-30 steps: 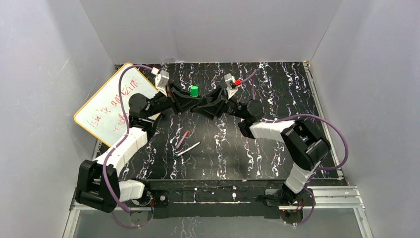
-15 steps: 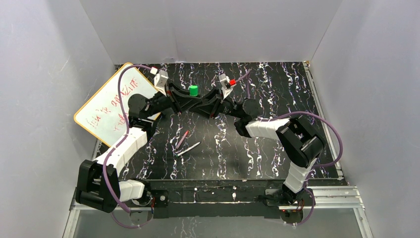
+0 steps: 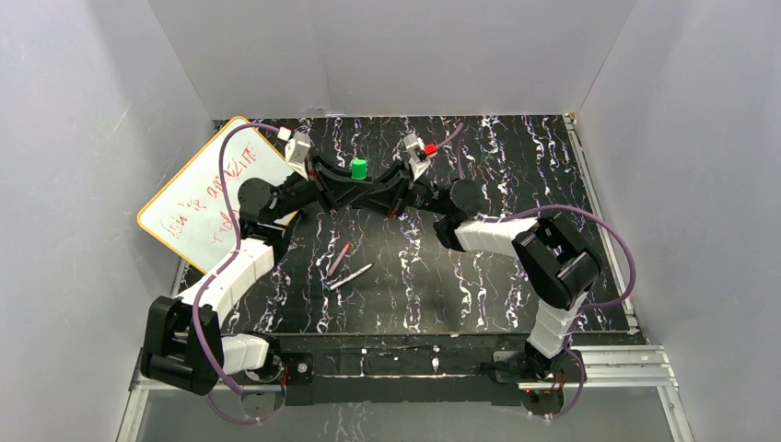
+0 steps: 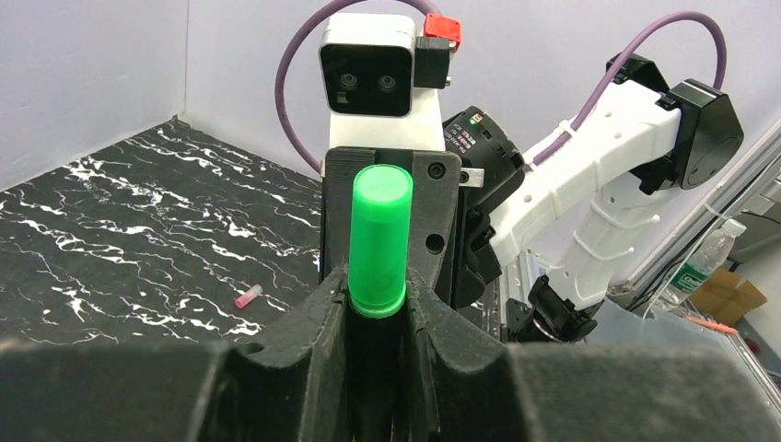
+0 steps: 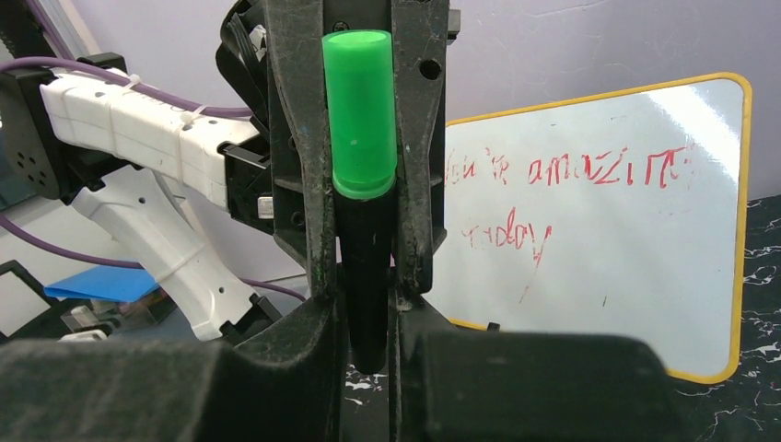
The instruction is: Insert the pens into the pen caps
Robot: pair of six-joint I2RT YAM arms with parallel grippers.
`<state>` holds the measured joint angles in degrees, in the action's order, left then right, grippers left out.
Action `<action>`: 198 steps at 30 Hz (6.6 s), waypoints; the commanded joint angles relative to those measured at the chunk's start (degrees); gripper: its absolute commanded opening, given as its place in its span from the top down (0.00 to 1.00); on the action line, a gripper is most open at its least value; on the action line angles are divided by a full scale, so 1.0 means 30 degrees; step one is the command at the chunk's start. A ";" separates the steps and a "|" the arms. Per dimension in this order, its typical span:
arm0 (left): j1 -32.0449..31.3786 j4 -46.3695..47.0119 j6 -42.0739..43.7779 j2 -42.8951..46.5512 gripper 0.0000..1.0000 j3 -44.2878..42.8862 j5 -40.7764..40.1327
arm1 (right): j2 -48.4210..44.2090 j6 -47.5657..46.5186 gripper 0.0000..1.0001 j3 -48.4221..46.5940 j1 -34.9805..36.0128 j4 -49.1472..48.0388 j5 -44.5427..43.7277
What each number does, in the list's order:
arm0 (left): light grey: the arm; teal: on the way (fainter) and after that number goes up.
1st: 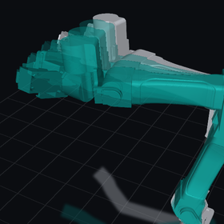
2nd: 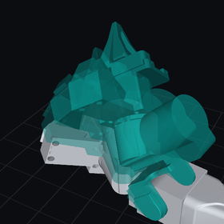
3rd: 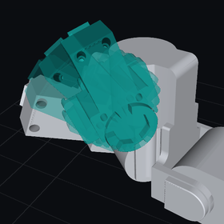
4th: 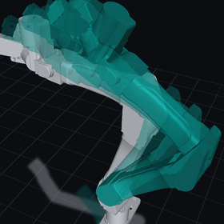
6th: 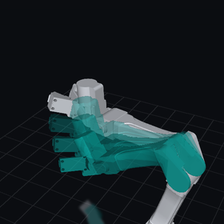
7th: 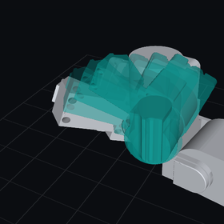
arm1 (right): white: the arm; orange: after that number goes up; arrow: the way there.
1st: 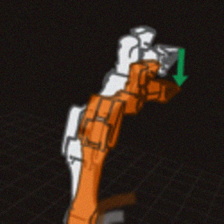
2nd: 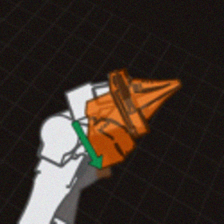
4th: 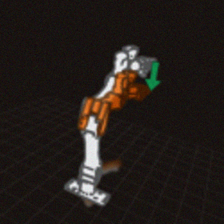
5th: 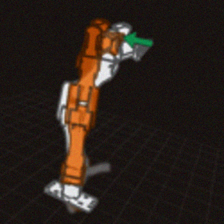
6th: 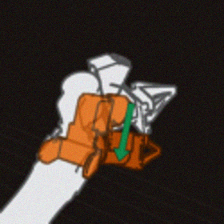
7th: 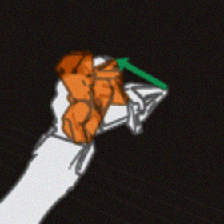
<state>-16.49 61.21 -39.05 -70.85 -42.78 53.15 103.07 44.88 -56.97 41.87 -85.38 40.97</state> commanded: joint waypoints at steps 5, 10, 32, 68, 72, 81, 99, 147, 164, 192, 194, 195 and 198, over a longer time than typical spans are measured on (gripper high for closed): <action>0.0033 0.0515 -0.0609 0.0014 0.69 -0.0196 0.0470 | -0.0299 -0.0545 0.99 -0.0578 0.0019 -0.0553 0.0093; 0.0045 0.0516 -0.0600 0.0273 0.46 -0.0375 0.0801 | -0.0232 -0.0607 0.99 -0.0419 0.0019 -0.0634 0.0230; 0.1542 0.0031 0.0195 0.0154 0.44 -0.2708 0.0210 | -0.0241 -0.0463 0.99 -0.0498 0.0019 -0.0828 0.0686; 0.1542 -0.0071 0.0167 0.0553 1.00 -0.0480 0.1881 | -0.1376 -0.2005 0.99 -0.0774 0.0034 0.1747 0.1177; 0.1542 -0.0125 0.0296 0.0563 1.00 -0.0192 0.1934 | -0.1444 -0.2128 0.99 -0.0891 0.0019 0.1928 0.1145; 0.1542 -0.0283 0.0495 0.0665 1.00 0.0296 0.2180 | -0.1311 -0.2268 0.99 -0.1224 0.0020 0.2395 0.1144; 0.1542 -0.0437 0.0123 0.1736 1.00 0.1159 0.2638 | -0.0911 -0.2686 0.99 -0.1847 0.0005 0.3409 0.1081; 0.1313 -0.5192 0.3303 0.2263 1.00 0.1314 0.2674 | -0.0502 -0.3535 0.99 -0.4180 -0.0555 0.4526 0.0981; 0.1191 -0.8422 0.4944 0.1648 0.26 0.0290 0.1659 | -0.0439 -0.3424 0.99 -0.4583 -0.0570 0.4454 0.1459; -0.2279 -2.4461 1.4275 -0.1000 0.02 -0.3765 -1.3557 | 0.1148 -1.0518 0.99 -1.0134 -0.5238 3.1063 -1.1082; -0.2859 -2.5180 1.4483 -0.1647 0.03 -0.4026 -1.4595 | 0.2273 -1.0730 0.99 -1.1203 -0.5254 3.2748 -1.0967; -0.3058 -2.5428 1.4521 -0.1764 0.03 -0.4072 -1.4959 | 0.2666 -1.0726 0.99 -1.1375 -0.5254 3.2895 -1.0724; -0.3338 -2.5850 1.4517 -0.2106 0.04 -0.4016 -1.5891 | 0.3363 -1.0490 0.99 -1.1314 -0.5221 3.2874 -1.0096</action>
<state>-25.65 -9.43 1.45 -76.84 -53.08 14.26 110.52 15.66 -89.43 25.78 3.49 10.41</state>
